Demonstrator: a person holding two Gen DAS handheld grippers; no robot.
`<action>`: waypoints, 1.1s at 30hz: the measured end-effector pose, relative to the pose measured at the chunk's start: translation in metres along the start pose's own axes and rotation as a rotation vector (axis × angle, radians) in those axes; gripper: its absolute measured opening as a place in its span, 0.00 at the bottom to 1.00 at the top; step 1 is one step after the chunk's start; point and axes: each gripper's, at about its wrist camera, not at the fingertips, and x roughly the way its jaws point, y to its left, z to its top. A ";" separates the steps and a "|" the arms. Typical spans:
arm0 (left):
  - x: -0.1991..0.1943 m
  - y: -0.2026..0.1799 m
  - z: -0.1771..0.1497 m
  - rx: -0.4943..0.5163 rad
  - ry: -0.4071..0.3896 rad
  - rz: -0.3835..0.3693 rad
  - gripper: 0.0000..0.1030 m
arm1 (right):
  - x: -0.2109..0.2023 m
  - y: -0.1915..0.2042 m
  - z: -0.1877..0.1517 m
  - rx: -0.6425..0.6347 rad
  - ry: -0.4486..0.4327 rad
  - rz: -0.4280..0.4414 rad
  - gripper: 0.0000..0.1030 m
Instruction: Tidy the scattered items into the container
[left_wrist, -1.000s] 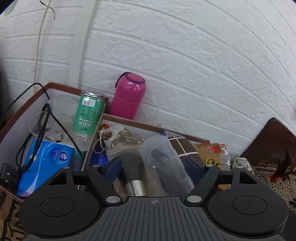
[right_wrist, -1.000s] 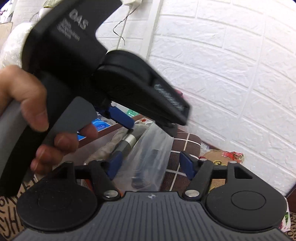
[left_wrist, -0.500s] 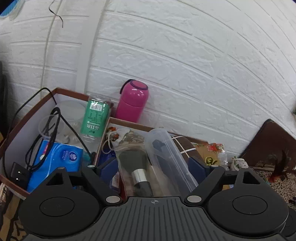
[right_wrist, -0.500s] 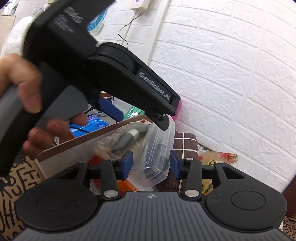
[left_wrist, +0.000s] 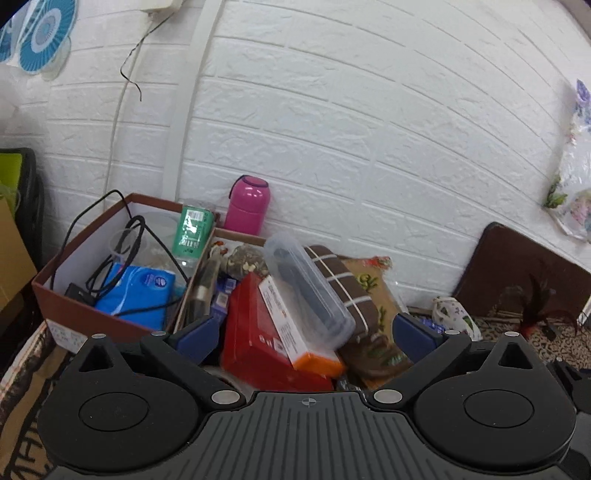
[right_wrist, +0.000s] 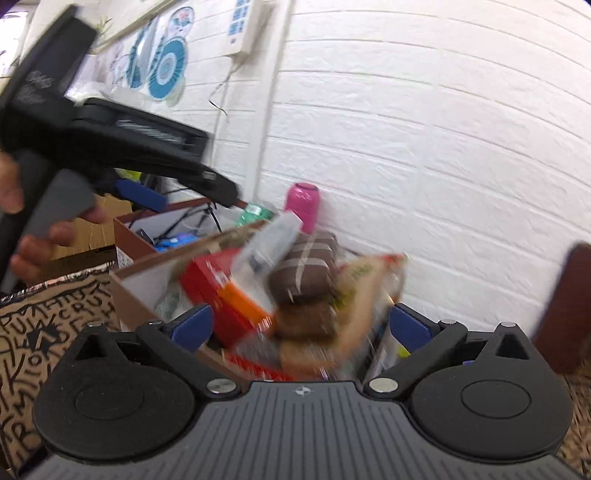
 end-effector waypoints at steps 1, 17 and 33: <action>-0.007 -0.003 -0.012 0.002 -0.002 0.001 1.00 | -0.013 0.003 -0.012 0.017 0.019 -0.010 0.99; -0.078 -0.096 -0.105 0.056 0.034 0.133 1.00 | -0.117 -0.026 -0.069 0.188 0.104 0.035 0.99; -0.086 -0.114 -0.103 0.106 0.047 0.220 1.00 | -0.133 -0.006 -0.050 0.163 0.134 0.040 0.99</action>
